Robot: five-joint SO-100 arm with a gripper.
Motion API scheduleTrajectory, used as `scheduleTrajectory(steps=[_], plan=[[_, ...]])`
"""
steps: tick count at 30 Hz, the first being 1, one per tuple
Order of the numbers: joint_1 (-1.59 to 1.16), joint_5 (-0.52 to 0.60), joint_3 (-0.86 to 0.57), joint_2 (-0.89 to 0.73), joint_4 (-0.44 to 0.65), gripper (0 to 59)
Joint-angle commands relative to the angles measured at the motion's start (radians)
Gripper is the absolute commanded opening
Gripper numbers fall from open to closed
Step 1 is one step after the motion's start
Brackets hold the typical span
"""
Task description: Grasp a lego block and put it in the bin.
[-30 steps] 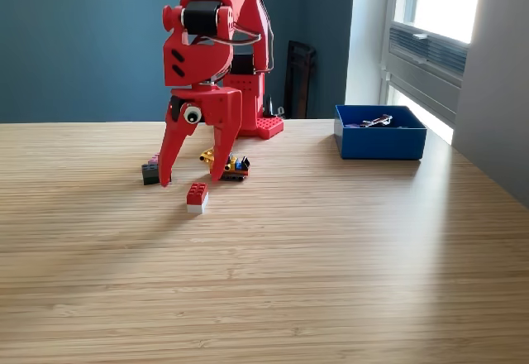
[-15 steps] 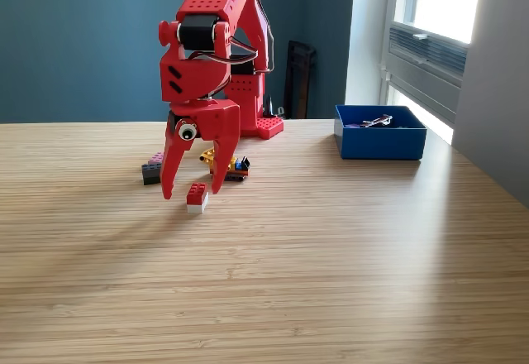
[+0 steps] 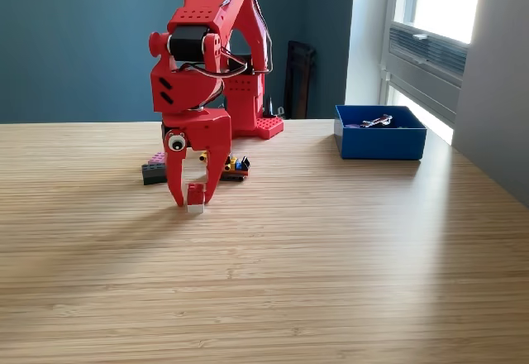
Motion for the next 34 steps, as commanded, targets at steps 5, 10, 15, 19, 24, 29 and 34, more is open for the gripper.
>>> scheduleTrajectory(steps=[5,10,15,19,24,29,34], plan=[[-0.011,-0.06,-0.049,0.017,0.008,0.1],[-0.02,-0.16,-0.044,0.029,0.008,0.1],[-0.043,-0.325,-0.043,0.034,0.006,0.1],[-0.098,-0.459,-0.138,0.063,0.084,0.1],[-0.204,-0.586,-0.13,0.212,0.098,0.1],[-0.342,-0.699,-0.095,0.359,0.109,0.1],[-0.522,-0.775,-0.092,0.462,0.181,0.1]])
